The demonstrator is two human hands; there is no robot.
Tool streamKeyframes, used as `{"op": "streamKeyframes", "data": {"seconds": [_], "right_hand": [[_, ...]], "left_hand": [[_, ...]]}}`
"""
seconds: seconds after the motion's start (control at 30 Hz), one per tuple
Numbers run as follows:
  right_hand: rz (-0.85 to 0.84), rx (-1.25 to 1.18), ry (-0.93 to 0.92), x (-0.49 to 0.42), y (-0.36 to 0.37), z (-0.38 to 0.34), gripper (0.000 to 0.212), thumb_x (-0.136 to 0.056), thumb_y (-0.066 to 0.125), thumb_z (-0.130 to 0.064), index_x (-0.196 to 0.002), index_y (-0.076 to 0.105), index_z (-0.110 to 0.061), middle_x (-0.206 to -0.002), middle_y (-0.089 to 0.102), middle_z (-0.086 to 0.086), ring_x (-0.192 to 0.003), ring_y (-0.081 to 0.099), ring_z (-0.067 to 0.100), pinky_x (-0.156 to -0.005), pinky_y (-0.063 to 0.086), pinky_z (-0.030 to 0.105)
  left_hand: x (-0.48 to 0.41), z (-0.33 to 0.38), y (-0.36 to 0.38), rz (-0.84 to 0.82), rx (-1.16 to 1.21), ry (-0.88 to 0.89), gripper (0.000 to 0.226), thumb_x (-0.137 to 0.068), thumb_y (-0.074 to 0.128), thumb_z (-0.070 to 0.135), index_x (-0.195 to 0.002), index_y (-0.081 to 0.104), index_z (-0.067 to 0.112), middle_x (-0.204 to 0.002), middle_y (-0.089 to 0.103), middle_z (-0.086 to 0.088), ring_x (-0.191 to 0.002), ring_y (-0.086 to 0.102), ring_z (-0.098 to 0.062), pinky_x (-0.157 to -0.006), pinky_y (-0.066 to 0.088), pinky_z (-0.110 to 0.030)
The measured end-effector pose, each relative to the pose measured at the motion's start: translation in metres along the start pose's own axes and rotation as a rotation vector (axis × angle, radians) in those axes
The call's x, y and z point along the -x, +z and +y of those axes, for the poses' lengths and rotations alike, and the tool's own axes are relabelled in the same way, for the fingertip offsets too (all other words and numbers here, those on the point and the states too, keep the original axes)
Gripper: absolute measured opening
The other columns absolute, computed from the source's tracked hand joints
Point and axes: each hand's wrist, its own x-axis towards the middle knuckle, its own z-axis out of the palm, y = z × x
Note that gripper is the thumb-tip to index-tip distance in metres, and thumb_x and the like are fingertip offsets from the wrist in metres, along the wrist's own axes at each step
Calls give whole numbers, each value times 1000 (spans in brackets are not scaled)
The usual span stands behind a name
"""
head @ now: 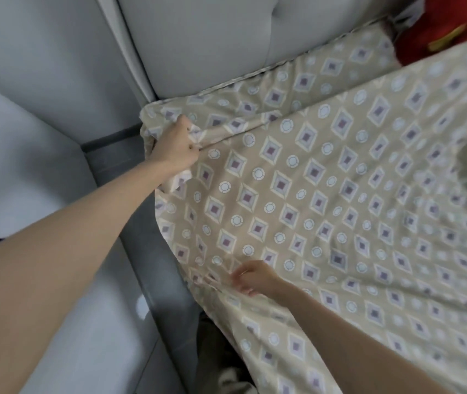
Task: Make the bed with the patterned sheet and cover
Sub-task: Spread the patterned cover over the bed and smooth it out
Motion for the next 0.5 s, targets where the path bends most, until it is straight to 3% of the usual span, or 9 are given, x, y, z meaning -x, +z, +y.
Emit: {"op": "streamKeyframes", "data": {"seconds": [0.07,0.17,0.27,0.4,0.5], "right_hand": [[115,-62,-41,12,-10,-4,32,-84,40,1,-84,67,-16,-82,71,-3,-65,59,10,-59,46,20],[310,-249,-110,34,-20,-11,32,-86,35,2,-84,63,-14,-87,71,2,-67,59,16,-68,47,30],[434,-485,-190,60,-32,-21,27,-92,34,-2,-91,59,-12,-92,69,5,-70,59,19,-75,50,36],[505,-778,-259,101,-52,-22,24,-96,31,-9,-104,54,-9,-98,66,7,-76,59,21,-78,53,37],[520,-845,-298,123,-73,-12,29,-96,30,-17,-115,50,-7,-103,62,8,-79,59,22,-75,52,36]], "left_hand": [[21,4,-11,27,94,27,20,-88,46,8,-107,41,6,-75,40,-1,-64,38,-16,-54,26,-31],[65,14,-24,95,103,135,5,-86,46,5,-87,41,7,-62,32,2,-53,30,-13,-50,21,-30],[113,26,-21,75,-11,281,18,-79,47,-4,-75,39,11,-60,35,4,-54,34,-15,-52,26,-31],[184,39,7,34,-78,342,34,-74,47,-14,-93,57,13,-81,56,6,-77,55,-17,-63,40,-31],[234,45,45,-3,-148,335,28,-77,47,-9,-93,57,11,-89,59,0,-85,57,-18,-68,40,-31]]}}
